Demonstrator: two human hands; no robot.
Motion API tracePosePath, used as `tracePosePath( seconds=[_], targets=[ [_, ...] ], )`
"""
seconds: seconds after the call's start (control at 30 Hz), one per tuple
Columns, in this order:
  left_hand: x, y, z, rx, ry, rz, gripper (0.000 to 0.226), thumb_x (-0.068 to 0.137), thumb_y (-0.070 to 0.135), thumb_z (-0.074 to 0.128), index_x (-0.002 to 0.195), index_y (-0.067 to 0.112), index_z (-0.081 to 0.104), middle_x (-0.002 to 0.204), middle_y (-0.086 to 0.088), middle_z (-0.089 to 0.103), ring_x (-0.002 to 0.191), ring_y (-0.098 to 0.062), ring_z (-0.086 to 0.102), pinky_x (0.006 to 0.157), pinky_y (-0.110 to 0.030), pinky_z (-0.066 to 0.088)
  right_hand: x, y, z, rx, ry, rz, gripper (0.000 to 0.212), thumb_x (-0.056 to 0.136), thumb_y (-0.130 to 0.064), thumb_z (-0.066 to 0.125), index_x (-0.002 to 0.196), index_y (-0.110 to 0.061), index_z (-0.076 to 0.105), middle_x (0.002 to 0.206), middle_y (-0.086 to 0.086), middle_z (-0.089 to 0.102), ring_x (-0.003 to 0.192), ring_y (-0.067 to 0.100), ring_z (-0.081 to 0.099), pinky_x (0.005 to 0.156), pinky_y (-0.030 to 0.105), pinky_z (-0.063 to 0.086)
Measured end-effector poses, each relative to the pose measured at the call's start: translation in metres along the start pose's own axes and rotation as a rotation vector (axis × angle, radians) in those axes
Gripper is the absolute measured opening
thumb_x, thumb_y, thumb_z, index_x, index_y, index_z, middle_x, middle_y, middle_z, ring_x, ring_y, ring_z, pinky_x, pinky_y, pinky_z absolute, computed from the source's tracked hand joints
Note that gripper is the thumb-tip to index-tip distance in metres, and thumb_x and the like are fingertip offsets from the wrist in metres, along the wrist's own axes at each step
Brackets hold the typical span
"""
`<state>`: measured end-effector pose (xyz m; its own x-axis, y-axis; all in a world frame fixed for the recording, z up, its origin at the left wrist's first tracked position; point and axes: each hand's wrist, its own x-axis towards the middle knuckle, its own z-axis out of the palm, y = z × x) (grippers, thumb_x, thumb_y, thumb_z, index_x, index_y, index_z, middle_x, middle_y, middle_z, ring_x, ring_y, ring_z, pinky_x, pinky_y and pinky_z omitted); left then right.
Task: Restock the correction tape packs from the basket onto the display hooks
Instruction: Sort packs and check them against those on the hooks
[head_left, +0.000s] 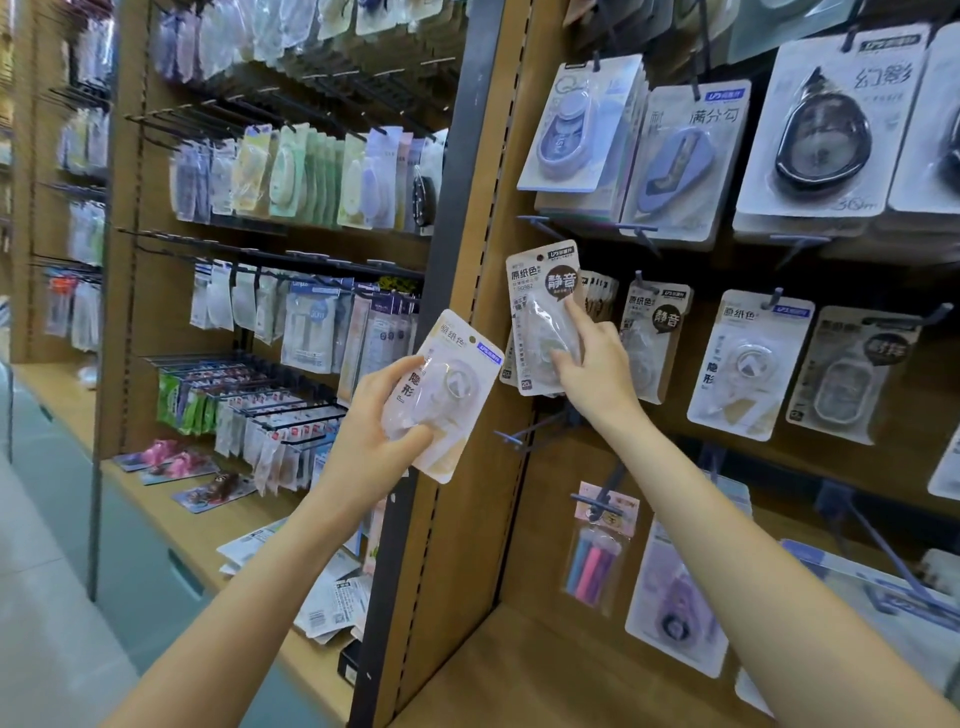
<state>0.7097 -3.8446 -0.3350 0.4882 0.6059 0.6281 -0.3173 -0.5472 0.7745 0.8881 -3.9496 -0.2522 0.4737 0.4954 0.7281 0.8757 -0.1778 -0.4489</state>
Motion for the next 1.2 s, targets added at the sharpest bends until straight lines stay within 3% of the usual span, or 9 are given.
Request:
tracePosePath(
  seconds=[0.17, 0.27, 0.4, 0.5, 0.63, 0.77, 0.97, 1.07, 1.2],
  targets=[
    [-0.002, -0.006, -0.006, -0.088, 0.005, -0.012, 0.061, 0.073, 0.015, 0.056, 0.122, 0.047, 0.04, 0.129, 0.009, 0.045, 0.116, -0.011, 0.051, 0.09, -0.034, 0.051, -0.003, -0.002, 0.007, -0.065, 0.039, 0.0, 0.061, 0.096, -0.009, 0.047, 0.149, -0.023, 0.02, 0.107, 0.002, 0.035, 0.074, 0.005, 0.043, 0.07, 0.013, 0.041],
    [-0.001, -0.01, -0.009, -0.151, 0.103, -0.014, 0.054, 0.083, 0.001, 0.056, 0.126, 0.033, 0.047, 0.112, 0.008, 0.054, 0.094, -0.007, 0.06, 0.068, -0.019, 0.054, -0.002, 0.002, 0.007, -0.164, 0.043, -0.036, 0.062, 0.096, -0.01, 0.048, 0.149, -0.022, 0.02, 0.106, 0.004, 0.036, 0.08, 0.015, 0.049, 0.078, 0.031, 0.046],
    [0.0, -0.009, -0.011, -0.19, 0.206, -0.046, 0.043, 0.089, -0.003, 0.05, 0.121, 0.026, 0.052, 0.103, 0.004, 0.057, 0.072, -0.002, 0.064, 0.054, -0.018, 0.054, -0.003, -0.002, 0.003, -0.184, -0.012, -0.06, 0.06, 0.097, -0.014, 0.046, 0.149, -0.021, 0.019, 0.106, 0.002, 0.033, 0.074, 0.008, 0.044, 0.07, 0.019, 0.045],
    [-0.001, -0.01, -0.012, -0.198, 0.212, -0.057, 0.036, 0.091, 0.004, 0.052, 0.12, 0.025, 0.052, 0.105, 0.003, 0.058, 0.08, -0.012, 0.065, 0.055, -0.024, 0.056, -0.001, -0.006, 0.0, -0.132, -0.071, -0.028, 0.059, 0.098, -0.019, 0.046, 0.149, -0.024, 0.017, 0.108, 0.001, 0.032, 0.073, 0.003, 0.038, 0.063, 0.009, 0.033],
    [-0.001, -0.009, -0.013, -0.186, 0.219, -0.057, 0.034, 0.092, 0.007, 0.052, 0.12, 0.026, 0.052, 0.106, 0.003, 0.059, 0.081, -0.013, 0.066, 0.063, -0.035, 0.058, 0.0, -0.009, -0.003, -0.09, -0.109, 0.005, 0.059, 0.097, -0.018, 0.048, 0.149, -0.025, 0.019, 0.11, 0.001, 0.031, 0.079, 0.006, 0.038, 0.059, 0.002, 0.034],
    [0.0, -0.01, -0.015, -0.186, 0.22, -0.06, 0.033, 0.093, 0.008, 0.051, 0.12, 0.028, 0.052, 0.109, -0.001, 0.059, 0.087, -0.017, 0.064, 0.065, -0.035, 0.057, 0.0, -0.009, -0.006, -0.225, -0.084, -0.007, 0.059, 0.097, -0.017, 0.046, 0.149, -0.023, 0.019, 0.109, 0.003, 0.032, 0.076, 0.01, 0.04, 0.074, 0.024, 0.033],
    [-0.002, -0.017, -0.01, -0.194, 0.189, -0.053, 0.037, 0.094, 0.01, 0.052, 0.127, 0.026, 0.053, 0.107, 0.003, 0.062, 0.093, -0.019, 0.063, 0.063, -0.023, 0.055, 0.009, -0.027, -0.01, -0.589, -0.099, 0.02, 0.051, 0.094, -0.011, 0.042, 0.141, -0.015, 0.024, 0.125, 0.018, 0.035, 0.091, 0.037, 0.052, 0.073, 0.039, 0.04],
    [-0.004, -0.019, -0.007, -0.218, 0.192, -0.066, 0.036, 0.093, 0.01, 0.053, 0.124, 0.027, 0.055, 0.113, -0.002, 0.063, 0.1, -0.022, 0.062, 0.076, -0.033, 0.054, 0.016, -0.024, -0.009, -0.471, -0.136, 0.04, 0.052, 0.094, -0.012, 0.04, 0.143, -0.019, 0.025, 0.13, 0.017, 0.035, 0.094, 0.036, 0.051, 0.076, 0.036, 0.045],
    [-0.003, -0.022, -0.009, -0.203, 0.19, -0.061, 0.034, 0.093, 0.008, 0.052, 0.121, 0.027, 0.057, 0.113, -0.006, 0.063, 0.1, -0.021, 0.061, 0.075, -0.031, 0.054, 0.015, -0.001, 0.001, -0.205, -0.149, 0.139, 0.063, 0.095, -0.016, 0.044, 0.149, -0.03, 0.015, 0.134, 0.015, 0.037, 0.077, 0.024, 0.061, 0.056, 0.03, 0.057]
  ],
)
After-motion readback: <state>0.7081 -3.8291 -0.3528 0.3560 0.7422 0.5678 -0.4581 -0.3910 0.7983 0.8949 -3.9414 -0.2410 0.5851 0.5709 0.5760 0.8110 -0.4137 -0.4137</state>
